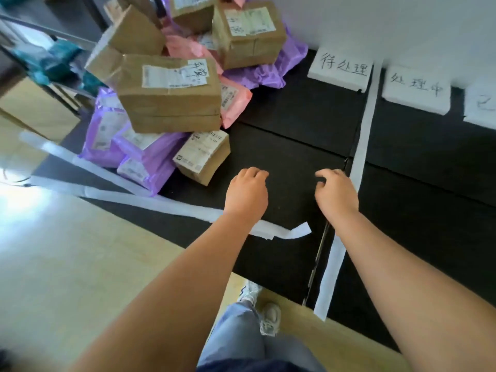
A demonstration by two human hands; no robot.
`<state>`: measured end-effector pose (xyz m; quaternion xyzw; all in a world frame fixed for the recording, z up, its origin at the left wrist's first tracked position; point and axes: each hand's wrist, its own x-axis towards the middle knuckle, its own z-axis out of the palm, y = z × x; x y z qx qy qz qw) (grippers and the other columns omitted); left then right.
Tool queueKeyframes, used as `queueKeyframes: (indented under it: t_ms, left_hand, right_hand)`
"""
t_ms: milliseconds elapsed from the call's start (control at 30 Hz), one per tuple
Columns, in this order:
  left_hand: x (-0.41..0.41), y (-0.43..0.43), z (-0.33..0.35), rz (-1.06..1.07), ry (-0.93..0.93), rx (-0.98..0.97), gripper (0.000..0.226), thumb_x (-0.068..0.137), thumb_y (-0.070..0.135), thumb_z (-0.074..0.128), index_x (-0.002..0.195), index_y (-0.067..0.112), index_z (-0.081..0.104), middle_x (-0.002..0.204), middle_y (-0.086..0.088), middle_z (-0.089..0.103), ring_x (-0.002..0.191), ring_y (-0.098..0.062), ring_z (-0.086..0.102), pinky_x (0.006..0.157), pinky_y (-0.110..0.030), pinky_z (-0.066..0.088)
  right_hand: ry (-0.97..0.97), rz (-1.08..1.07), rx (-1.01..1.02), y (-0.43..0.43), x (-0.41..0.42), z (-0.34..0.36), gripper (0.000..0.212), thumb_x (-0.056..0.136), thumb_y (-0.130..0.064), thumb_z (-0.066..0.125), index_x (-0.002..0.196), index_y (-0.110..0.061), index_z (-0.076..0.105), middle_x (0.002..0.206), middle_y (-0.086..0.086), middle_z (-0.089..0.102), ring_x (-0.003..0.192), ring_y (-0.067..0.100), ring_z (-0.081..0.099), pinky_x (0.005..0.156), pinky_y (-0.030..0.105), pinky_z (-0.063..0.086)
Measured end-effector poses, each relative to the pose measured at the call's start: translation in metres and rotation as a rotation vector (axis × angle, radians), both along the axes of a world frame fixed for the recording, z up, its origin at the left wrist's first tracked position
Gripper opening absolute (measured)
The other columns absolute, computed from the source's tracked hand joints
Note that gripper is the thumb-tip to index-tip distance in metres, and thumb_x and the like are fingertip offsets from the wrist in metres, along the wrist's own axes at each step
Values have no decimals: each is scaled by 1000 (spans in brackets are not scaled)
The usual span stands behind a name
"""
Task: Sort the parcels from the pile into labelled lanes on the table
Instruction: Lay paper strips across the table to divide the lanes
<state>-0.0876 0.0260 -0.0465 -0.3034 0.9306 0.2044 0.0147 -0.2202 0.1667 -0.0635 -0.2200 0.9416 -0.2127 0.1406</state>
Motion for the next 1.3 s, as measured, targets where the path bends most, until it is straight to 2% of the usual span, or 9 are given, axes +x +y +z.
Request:
queueKeyframes:
  t_ms: [167,267,467,600,700,833,1000,1200,1300]
  left_hand:
    - [74,10,-6,253,2,68,39,101,15,48,139,23,53,142,2,50,134,-19,41,108,-37,41]
    - [117,9,-12,426,1,136,37,101,14,49,136,24,55,142,2,50,134,-20,43,107,-37,45]
    - [168,-18,-15,700,17,279,41,101,10,44,138,22,54,141,1,49,126,-20,49,99,-34,49]
    - [190,-42,-18,769,66,386,40,101,9,43,138,18,54,139,-1,51,115,-21,57,90,-29,49]
    - [203,-61,-22,746,64,447,39,101,14,44,139,18,54,141,0,52,118,-22,57,90,-28,46]
    - [216,-86,-25,719,46,505,39,102,18,44,140,19,51,140,-1,54,118,-22,57,93,-31,50]
    - [219,-108,-29,634,22,555,35,101,16,47,135,9,55,133,-9,60,119,-27,58,99,-36,48]
    - [213,-114,-37,692,59,731,31,98,17,52,124,4,63,123,-15,66,117,-33,61,100,-40,49]
    - [208,-111,-43,814,151,906,28,95,16,58,114,-4,64,102,-19,69,110,-41,64,97,-50,51]
  right_hand:
    - [-73,185,-41,-15,49,1,30,101,-14,49,128,-21,62,124,1,62,108,19,59,80,32,50]
    - [-116,303,-10,-33,86,1,32,101,-16,53,131,-22,60,127,0,62,113,17,59,82,28,49]
    - [-138,519,53,-83,148,7,40,99,-20,57,139,-23,54,134,-3,58,120,17,56,95,33,51]
    - [-91,624,112,-117,174,-1,46,99,-23,58,144,-19,49,138,1,53,123,20,52,100,38,48]
    - [-69,639,212,-139,186,-7,55,98,-25,59,149,-20,40,145,2,47,131,22,45,105,41,44]
    - [-14,621,375,-152,198,-11,62,96,-17,62,151,-23,34,141,4,47,126,24,48,98,40,48]
    - [-16,538,412,-155,205,-16,31,94,-12,63,123,-20,55,117,3,55,104,19,56,87,37,55]
    - [4,517,392,-154,211,-12,15,96,-16,62,109,-21,57,105,0,60,97,18,59,85,37,56]
    - [-12,495,282,-151,214,-11,9,95,-15,60,99,-22,55,99,-2,56,90,17,57,79,34,55]
